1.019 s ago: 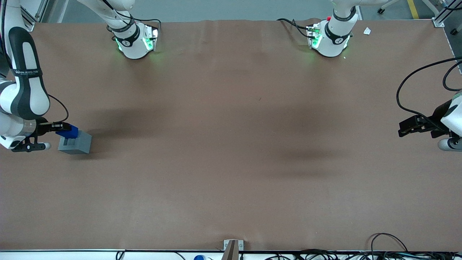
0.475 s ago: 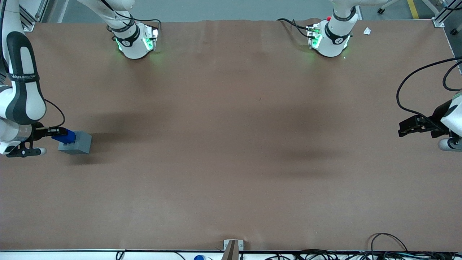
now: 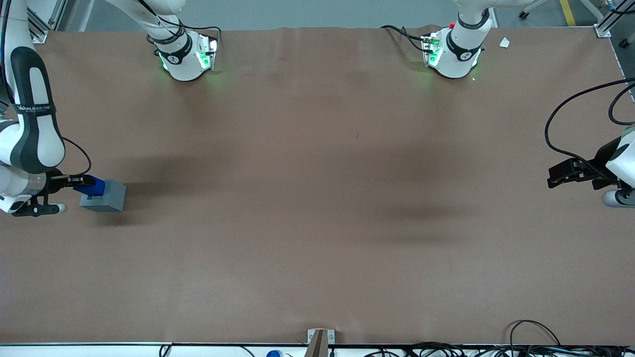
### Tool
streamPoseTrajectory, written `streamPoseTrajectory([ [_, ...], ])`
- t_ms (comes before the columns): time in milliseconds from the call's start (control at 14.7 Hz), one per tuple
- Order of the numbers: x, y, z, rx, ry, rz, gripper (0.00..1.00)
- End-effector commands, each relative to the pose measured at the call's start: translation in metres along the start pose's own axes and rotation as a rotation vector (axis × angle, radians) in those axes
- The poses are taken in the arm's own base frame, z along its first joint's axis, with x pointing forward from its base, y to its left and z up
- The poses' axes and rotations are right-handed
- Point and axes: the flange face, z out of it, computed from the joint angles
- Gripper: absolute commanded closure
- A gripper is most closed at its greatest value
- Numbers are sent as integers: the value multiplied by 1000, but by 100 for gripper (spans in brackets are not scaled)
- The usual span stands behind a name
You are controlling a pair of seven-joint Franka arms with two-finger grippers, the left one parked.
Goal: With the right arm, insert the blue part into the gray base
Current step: 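Lower the blue block into the gray base's square hole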
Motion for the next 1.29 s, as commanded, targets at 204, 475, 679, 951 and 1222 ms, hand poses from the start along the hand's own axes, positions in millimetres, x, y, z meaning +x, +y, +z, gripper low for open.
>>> streamPoseTrajectory([
  [204,7,4,-3,3,3,12,95],
  [475,12,7,1,1,2,13,95],
  [679,15,6,5,3,-1,27,94],
  [951,20,9,7,-1,1,26,94],
  [1222,21,9,11,0,-2,25,90],
])
